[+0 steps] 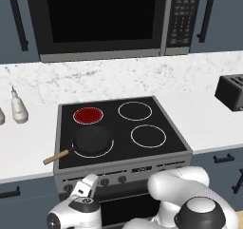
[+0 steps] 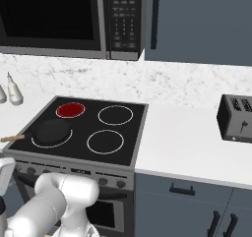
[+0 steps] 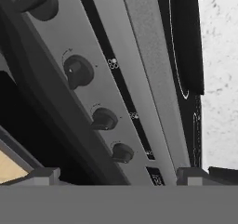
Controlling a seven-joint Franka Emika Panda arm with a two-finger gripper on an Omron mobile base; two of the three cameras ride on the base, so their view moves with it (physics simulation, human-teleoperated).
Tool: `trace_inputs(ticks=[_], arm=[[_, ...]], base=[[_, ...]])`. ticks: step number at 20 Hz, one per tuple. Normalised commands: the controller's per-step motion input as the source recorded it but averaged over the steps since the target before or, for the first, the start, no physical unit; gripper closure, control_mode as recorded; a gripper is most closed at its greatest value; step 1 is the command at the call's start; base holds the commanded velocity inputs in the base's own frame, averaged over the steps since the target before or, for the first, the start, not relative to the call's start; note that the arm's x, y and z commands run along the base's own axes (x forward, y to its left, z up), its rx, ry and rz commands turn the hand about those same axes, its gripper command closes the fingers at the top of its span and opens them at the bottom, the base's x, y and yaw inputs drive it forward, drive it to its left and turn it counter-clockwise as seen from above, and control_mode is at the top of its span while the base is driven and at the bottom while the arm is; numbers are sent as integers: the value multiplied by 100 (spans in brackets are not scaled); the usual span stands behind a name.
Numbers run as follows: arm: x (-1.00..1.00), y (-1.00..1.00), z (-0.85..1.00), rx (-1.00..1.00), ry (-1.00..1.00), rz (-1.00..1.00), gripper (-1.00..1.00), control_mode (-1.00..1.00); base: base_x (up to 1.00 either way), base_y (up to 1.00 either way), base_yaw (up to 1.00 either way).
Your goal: Turn off the rear left burner of the stove.
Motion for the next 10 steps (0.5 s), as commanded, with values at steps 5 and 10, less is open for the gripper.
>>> trace_inputs(ticks=[5,10], arm=[[1,1,-4,0,-5,0,-100,-100],[8,0,-3,0,-4,0,-100,-100]], base=[[0,0,0],[0,0,0]])
